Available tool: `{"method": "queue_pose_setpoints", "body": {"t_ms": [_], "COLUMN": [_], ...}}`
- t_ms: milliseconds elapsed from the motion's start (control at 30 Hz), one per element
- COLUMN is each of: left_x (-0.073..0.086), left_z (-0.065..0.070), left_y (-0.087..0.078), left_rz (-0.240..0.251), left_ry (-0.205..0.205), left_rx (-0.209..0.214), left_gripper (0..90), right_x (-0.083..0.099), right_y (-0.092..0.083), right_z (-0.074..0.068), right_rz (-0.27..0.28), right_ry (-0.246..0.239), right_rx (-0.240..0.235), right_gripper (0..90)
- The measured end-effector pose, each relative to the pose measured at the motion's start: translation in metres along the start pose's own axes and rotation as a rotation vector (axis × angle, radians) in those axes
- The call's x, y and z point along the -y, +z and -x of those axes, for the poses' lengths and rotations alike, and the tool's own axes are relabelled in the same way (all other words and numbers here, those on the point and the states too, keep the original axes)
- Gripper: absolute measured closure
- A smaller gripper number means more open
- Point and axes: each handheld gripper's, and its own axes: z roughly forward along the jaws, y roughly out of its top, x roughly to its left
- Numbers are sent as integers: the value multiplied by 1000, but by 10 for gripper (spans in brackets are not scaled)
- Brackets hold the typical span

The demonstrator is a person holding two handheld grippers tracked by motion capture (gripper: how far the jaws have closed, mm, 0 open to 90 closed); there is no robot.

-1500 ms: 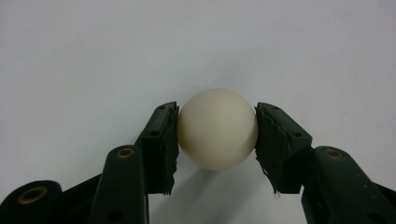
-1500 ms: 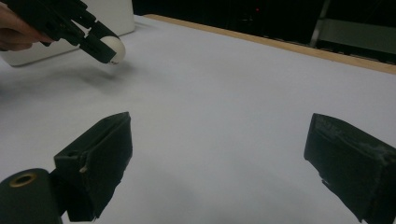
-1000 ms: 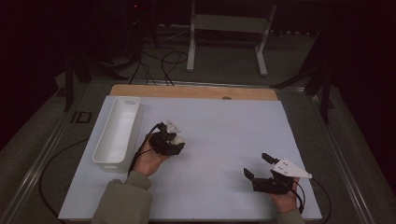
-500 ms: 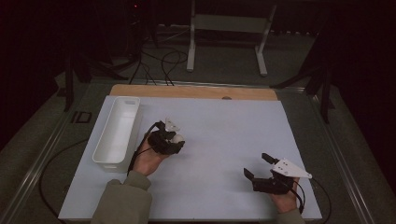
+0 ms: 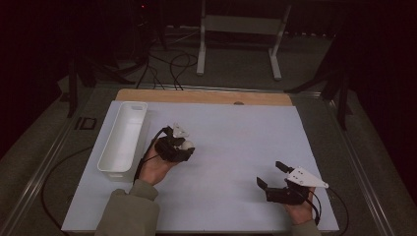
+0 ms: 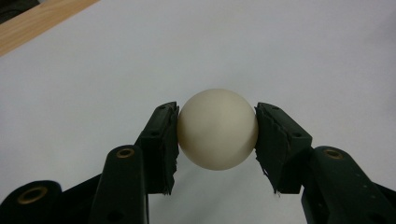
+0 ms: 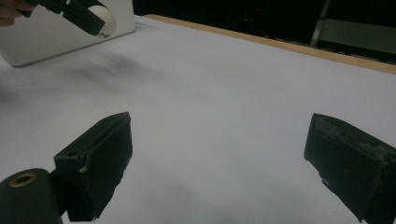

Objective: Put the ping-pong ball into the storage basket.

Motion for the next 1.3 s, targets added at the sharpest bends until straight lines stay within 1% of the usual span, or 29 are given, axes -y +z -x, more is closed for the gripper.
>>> {"method": "queue_pose_setpoints", "body": {"t_ms": [733, 1300], "left_x": [-2, -4], "left_z": [-3, -5], "left_y": [-10, -18], "left_rz": [18, 28], "left_ry": [-3, 4], "left_rx": [17, 29], "left_gripper": [514, 514], "right_x": [0, 0], "right_y": [0, 0], "right_z": [0, 0], "right_rz": [0, -1], "right_ry": [0, 1], "right_rx": [0, 0], "right_gripper": [74, 74]}}
